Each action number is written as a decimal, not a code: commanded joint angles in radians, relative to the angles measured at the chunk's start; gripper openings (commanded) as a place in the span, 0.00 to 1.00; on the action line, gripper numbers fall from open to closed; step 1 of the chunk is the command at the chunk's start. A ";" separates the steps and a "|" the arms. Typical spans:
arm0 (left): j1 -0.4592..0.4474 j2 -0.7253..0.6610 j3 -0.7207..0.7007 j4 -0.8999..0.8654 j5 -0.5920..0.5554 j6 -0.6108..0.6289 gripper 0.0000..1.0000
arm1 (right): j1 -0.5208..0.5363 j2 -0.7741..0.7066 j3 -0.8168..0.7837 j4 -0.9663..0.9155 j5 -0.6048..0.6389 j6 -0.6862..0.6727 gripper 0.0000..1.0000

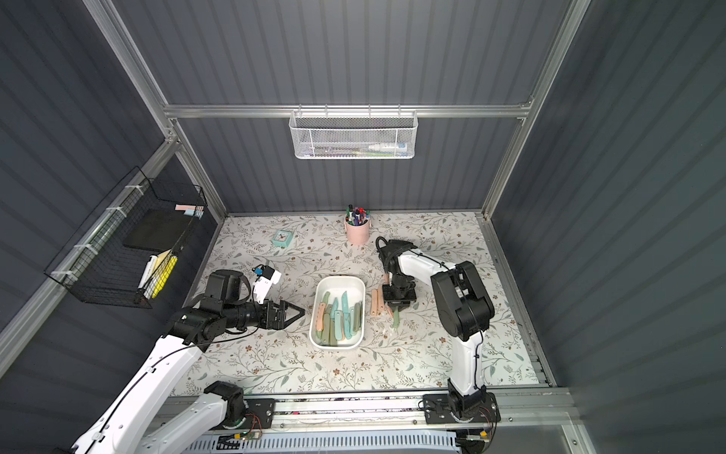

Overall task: Take the fruit knife out of the storage box
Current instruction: Adjust the fruit knife at the center of the board.

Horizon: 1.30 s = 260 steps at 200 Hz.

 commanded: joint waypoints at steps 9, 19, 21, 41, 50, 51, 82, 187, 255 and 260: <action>-0.003 -0.014 0.009 -0.021 -0.009 0.013 0.99 | -0.012 0.020 0.020 -0.012 0.016 0.006 0.24; -0.003 -0.014 0.011 -0.022 -0.009 0.013 0.99 | -0.015 0.022 0.023 -0.014 0.015 0.004 0.24; -0.003 -0.014 0.010 -0.022 -0.010 0.013 0.99 | -0.015 0.023 0.024 -0.013 0.015 0.004 0.24; -0.003 -0.015 0.012 -0.022 -0.010 0.013 0.99 | -0.016 0.026 0.030 -0.009 0.018 0.004 0.24; -0.003 -0.015 0.009 -0.022 -0.011 0.013 1.00 | -0.017 0.030 0.033 -0.001 0.015 0.006 0.24; -0.003 -0.015 0.009 -0.022 -0.011 0.013 0.99 | -0.018 0.032 0.034 0.000 0.015 0.006 0.24; -0.003 -0.016 0.009 -0.021 -0.011 0.013 0.99 | -0.020 0.070 0.075 0.005 0.013 0.012 0.24; -0.003 -0.021 0.011 -0.023 -0.017 0.015 0.99 | -0.030 0.072 0.118 -0.002 0.022 0.023 0.33; -0.003 -0.057 0.019 -0.041 -0.046 0.022 1.00 | -0.029 -0.127 0.059 -0.019 0.060 0.034 0.44; -0.003 -0.060 0.020 -0.042 -0.052 0.023 0.99 | -0.027 -0.145 0.055 -0.019 0.067 0.035 0.46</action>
